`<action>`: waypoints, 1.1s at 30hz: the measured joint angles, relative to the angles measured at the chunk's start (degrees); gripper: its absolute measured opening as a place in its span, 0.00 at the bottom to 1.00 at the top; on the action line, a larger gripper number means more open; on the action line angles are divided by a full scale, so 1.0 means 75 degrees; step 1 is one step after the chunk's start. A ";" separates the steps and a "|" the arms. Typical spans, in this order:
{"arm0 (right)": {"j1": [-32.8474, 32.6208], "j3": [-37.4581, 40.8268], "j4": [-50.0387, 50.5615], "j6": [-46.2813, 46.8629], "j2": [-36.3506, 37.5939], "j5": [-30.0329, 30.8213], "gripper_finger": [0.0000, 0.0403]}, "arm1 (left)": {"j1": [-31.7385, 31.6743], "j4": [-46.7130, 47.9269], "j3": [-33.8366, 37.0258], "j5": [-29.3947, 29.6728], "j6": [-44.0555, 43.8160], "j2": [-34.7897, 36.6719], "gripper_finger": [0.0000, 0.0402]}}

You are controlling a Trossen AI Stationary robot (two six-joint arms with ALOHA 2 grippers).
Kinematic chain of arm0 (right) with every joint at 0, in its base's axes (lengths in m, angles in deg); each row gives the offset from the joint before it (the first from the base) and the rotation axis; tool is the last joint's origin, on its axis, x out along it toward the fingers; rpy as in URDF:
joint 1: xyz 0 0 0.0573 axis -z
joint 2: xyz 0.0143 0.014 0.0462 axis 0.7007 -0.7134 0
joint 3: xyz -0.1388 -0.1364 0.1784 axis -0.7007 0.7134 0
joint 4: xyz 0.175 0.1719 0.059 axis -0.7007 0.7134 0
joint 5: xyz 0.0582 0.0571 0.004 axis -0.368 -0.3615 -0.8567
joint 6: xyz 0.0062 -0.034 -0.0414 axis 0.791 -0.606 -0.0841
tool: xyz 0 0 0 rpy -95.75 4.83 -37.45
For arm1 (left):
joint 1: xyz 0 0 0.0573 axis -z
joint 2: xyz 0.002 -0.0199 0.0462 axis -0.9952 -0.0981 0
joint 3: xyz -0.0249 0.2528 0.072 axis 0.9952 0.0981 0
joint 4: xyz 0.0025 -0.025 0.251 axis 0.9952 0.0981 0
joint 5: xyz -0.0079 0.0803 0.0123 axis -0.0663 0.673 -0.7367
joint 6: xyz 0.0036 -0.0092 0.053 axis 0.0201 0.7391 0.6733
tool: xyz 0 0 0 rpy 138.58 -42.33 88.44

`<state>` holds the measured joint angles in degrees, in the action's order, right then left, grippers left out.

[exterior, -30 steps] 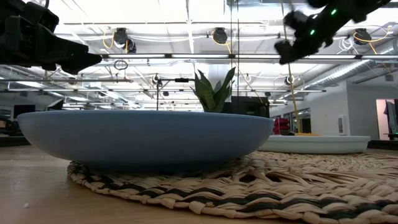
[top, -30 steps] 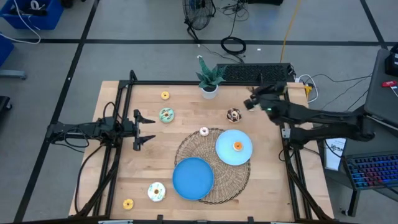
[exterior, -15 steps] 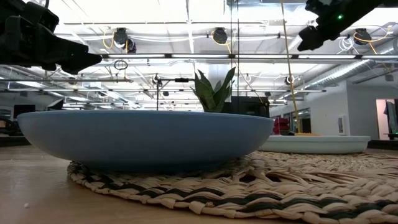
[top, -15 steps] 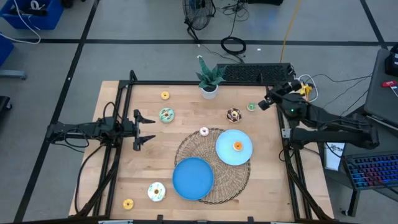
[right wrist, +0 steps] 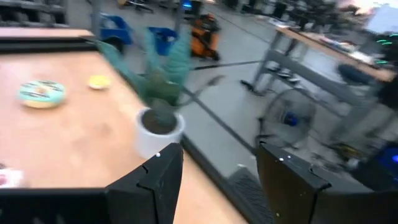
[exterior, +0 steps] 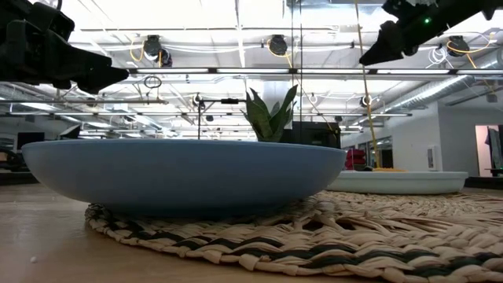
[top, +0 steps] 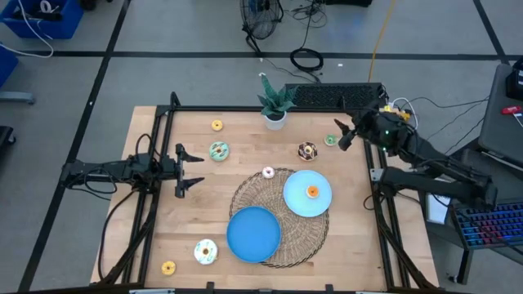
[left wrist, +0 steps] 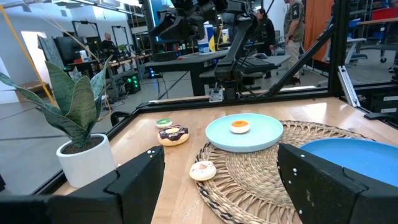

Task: Pick & Place donuts
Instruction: Put the small green donut on the light blue plate

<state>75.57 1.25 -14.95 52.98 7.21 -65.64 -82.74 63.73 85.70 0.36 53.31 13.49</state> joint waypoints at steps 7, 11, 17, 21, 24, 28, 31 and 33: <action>0.1526 -0.0005 0.0504 -0.0346 0.0802 0.0388 0.46 | 0.0000 0.0000 0.0000 0.0000 0.0000 0.0000 0.76; 0.1964 -0.0008 0.1247 -0.0247 0.1387 0.0371 0.46 | 0.0001 0.0000 0.0000 -0.0003 0.0001 -0.0001 0.76; 0.2078 -0.0008 0.2787 0.0767 0.2319 0.0322 0.46 | 0.0000 0.0000 0.0000 -0.0001 0.0001 0.0000 0.76; 0.2075 -0.0008 0.3094 0.1128 0.2714 -0.0374 0.46 | 0.0000 0.0000 0.0000 -0.0002 0.0002 -0.0002 0.76; 0.2072 -0.0008 0.3070 0.1417 0.2818 -0.0781 0.46 | 0.0000 0.0000 0.0000 -0.0003 0.0002 0.0000 0.76; 0.2072 -0.0008 0.3081 0.1636 0.2668 -0.0835 0.46 | 0.0000 -0.0002 0.0000 0.0000 0.0001 0.0000 0.76; 0.2072 -0.0008 0.3119 0.2074 0.2212 -0.0835 0.46 | 0.0001 0.0000 0.0000 0.0000 0.0003 0.0000 0.76; 0.2072 -0.0008 0.3107 0.2427 0.1777 -0.0838 0.46 | 0.0000 0.0000 0.0000 0.0000 0.0002 0.0000 0.76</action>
<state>91.12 1.19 8.36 71.18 20.54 -71.93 -82.74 63.74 85.70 0.36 53.33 13.49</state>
